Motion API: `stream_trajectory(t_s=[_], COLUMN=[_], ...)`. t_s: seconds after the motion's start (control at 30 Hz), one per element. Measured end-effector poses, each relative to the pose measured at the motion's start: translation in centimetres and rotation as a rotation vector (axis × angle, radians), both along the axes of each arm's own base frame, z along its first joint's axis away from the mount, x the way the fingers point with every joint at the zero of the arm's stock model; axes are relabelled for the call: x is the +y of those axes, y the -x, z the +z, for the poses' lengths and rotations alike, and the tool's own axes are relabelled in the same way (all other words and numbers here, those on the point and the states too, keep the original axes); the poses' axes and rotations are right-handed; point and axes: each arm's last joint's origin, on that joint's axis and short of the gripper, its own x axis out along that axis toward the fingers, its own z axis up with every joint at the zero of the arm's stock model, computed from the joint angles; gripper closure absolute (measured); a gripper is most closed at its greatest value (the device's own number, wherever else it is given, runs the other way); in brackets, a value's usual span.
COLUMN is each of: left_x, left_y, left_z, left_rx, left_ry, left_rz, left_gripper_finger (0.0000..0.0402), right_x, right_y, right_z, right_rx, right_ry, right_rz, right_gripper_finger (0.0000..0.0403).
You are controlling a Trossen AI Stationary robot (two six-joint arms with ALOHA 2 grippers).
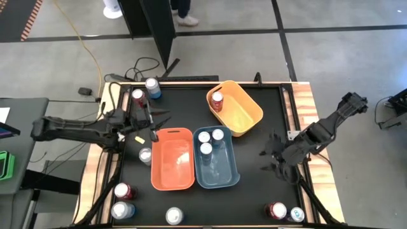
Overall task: Sort soda cans
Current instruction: Put the bottom right red soda can into the yellow bin
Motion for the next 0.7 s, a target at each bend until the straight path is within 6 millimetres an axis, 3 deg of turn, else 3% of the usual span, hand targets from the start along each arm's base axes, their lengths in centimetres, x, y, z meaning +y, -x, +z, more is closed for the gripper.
stream_trajectory(t_s=[0.13, 0.33, 0.57, 0.7], left_x=[0.2, 0.4, 0.4, 0.4], left_y=[-1.0, -1.7, -1.8, -1.7], left_z=[-0.1, -0.3, -0.2, -0.2], left_rx=[0.035, 0.019, -0.006, -0.009], left_ry=[0.004, 0.054, 0.089, 0.091], left_rz=[0.025, 0.07, 0.064, 0.064], left_gripper_finger=[0.0288, 0.0288, 0.0288, 0.0288], right_x=[1.8, 3.4, 4.0, 4.2], right_y=[0.2, -0.1, -1.7, -2.3], right_z=[0.9, 2.4, 1.8, 0.8], right_rx=[0.065, 0.043, -0.005, 0.073], right_ry=[-0.115, -0.072, 0.003, 0.014], right_rz=[0.078, 0.189, 0.255, 0.242], right_gripper_finger=[0.0102, 0.0102, 0.0102, 0.0101])
